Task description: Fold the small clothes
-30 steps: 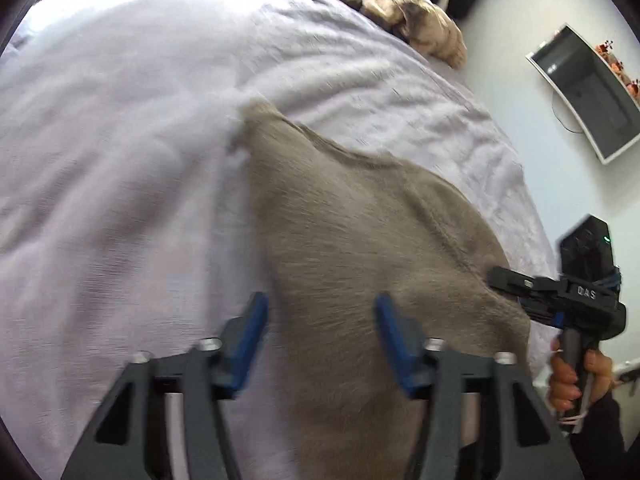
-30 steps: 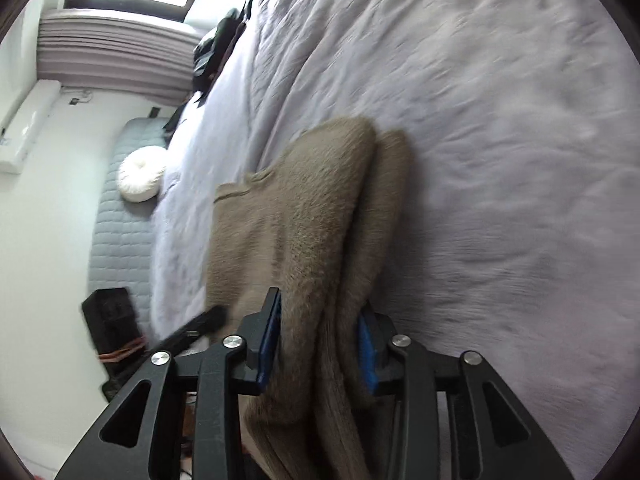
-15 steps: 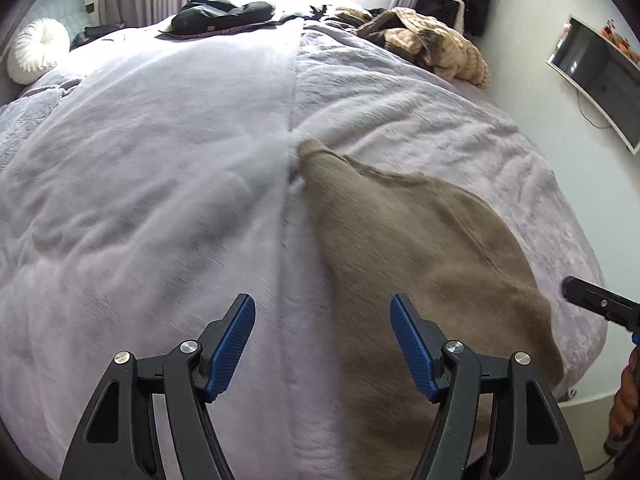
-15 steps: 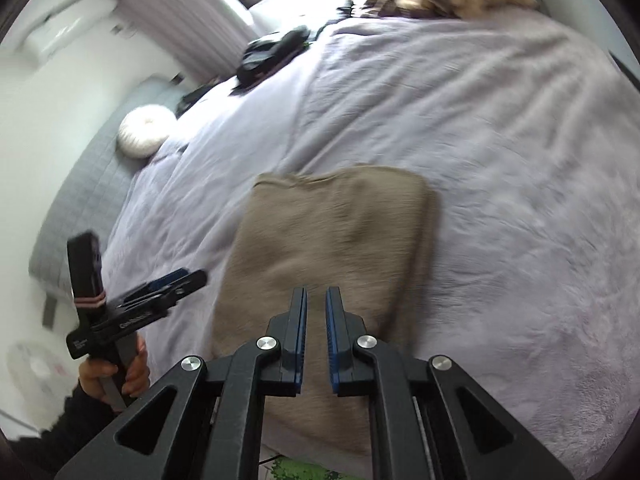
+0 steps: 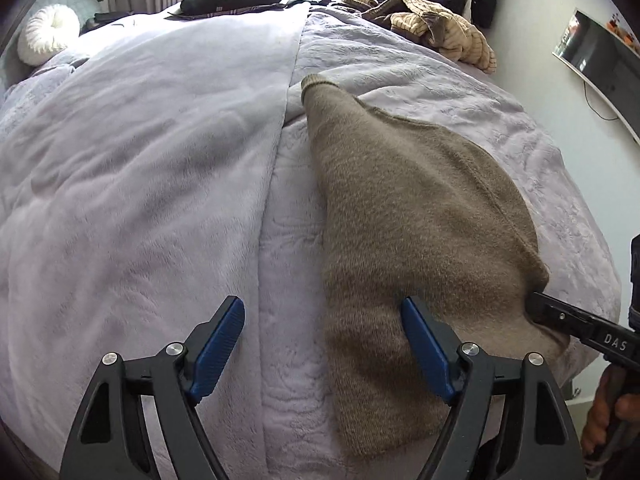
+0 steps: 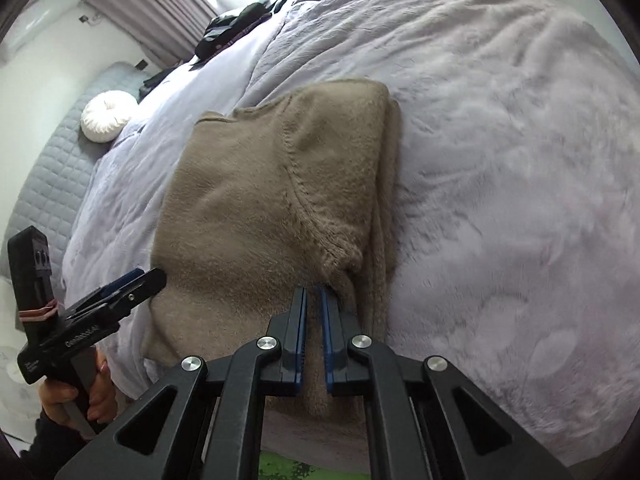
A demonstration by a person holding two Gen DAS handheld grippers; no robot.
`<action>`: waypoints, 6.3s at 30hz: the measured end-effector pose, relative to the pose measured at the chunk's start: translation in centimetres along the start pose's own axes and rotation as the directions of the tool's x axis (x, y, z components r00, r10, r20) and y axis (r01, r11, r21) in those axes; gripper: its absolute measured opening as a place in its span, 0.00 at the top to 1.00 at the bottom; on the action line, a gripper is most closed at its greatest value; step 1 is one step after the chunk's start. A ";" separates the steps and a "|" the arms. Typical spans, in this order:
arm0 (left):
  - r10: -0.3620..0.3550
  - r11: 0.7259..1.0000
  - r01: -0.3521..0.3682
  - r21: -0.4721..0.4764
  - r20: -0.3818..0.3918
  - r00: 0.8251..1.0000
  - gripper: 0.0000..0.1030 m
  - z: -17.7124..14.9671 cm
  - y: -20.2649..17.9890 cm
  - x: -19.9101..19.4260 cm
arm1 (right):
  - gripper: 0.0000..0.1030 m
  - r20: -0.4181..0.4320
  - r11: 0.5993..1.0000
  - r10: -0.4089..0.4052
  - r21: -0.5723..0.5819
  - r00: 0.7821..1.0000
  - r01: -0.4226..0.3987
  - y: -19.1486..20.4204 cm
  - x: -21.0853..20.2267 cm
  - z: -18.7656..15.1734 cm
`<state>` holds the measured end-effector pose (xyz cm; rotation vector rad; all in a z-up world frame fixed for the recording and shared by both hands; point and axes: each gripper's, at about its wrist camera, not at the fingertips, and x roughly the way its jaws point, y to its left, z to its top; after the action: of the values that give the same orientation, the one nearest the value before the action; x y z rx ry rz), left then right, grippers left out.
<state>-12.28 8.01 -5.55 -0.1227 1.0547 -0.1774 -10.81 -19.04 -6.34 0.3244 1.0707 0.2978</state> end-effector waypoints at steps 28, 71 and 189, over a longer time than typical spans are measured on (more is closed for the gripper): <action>0.050 0.999 -0.050 -0.005 -0.013 0.999 0.21 -1.2 -0.5 -0.2 | 0.91 0.032 1.000 -0.012 -0.004 0.999 0.012 0.6 -1.0 -0.9; 0.137 0.991 -0.137 -0.005 0.034 0.990 0.21 2.7 -2.0 -4.2 | 0.39 0.013 0.992 -0.123 -0.027 0.992 0.124 2.0 -3.1 4.7; 0.226 0.974 -0.226 0.020 0.004 0.974 0.00 3.6 -5.0 -4.5 | 0.08 -0.025 0.897 -0.432 -0.118 0.902 0.426 6.6 -4.0 5.0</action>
<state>-11.78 4.12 0.98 0.0164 1.0566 0.0179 -8.67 -15.17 1.76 -0.0252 1.1404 -0.0334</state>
